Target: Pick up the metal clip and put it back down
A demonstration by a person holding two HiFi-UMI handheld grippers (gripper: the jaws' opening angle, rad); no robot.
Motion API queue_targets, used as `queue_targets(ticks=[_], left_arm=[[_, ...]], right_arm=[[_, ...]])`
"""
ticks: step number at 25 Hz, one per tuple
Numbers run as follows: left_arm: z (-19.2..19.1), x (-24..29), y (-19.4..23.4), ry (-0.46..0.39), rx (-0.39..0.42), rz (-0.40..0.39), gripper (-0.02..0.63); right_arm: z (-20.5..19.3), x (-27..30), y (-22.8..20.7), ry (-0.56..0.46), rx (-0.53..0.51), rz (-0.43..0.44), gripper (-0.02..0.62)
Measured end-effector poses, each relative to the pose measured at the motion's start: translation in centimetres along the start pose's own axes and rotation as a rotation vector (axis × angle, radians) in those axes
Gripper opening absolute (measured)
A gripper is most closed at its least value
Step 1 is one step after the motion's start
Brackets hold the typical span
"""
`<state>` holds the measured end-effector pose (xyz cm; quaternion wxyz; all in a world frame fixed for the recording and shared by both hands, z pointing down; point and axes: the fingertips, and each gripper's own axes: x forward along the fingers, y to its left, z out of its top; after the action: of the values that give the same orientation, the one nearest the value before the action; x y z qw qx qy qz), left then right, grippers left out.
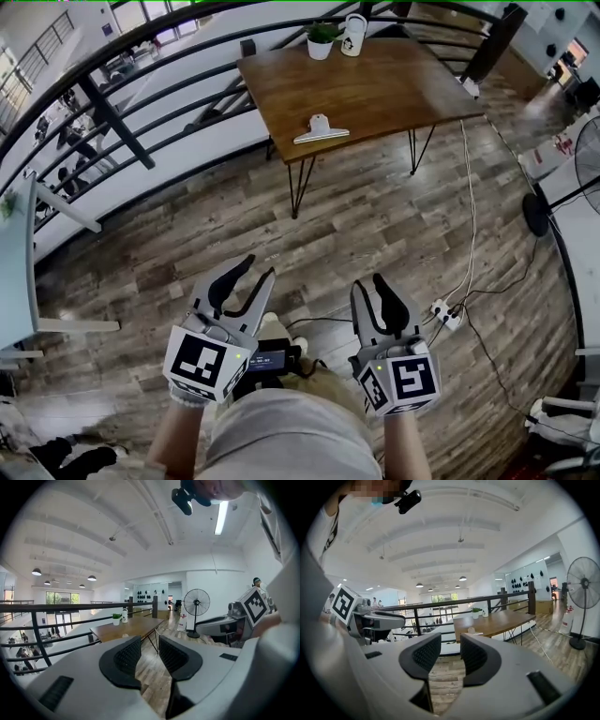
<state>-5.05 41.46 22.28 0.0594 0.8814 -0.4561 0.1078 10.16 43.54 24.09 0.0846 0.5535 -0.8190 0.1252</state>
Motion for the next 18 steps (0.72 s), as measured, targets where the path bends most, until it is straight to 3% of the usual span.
queue_targets(ticks=[8, 18], left_arm=[[-0.3, 1.3, -0.5, -0.015, -0.006, -0.019, 0.123], [0.4, 6.5, 1.9, -0.019, 0.015, -0.053, 0.123]], right_arm=[[-0.3, -0.1, -1.2, -0.006, 0.009, -0.023, 0.137], [0.5, 4.2, -3.9, -0.003, 0.017, -0.054, 0.137]])
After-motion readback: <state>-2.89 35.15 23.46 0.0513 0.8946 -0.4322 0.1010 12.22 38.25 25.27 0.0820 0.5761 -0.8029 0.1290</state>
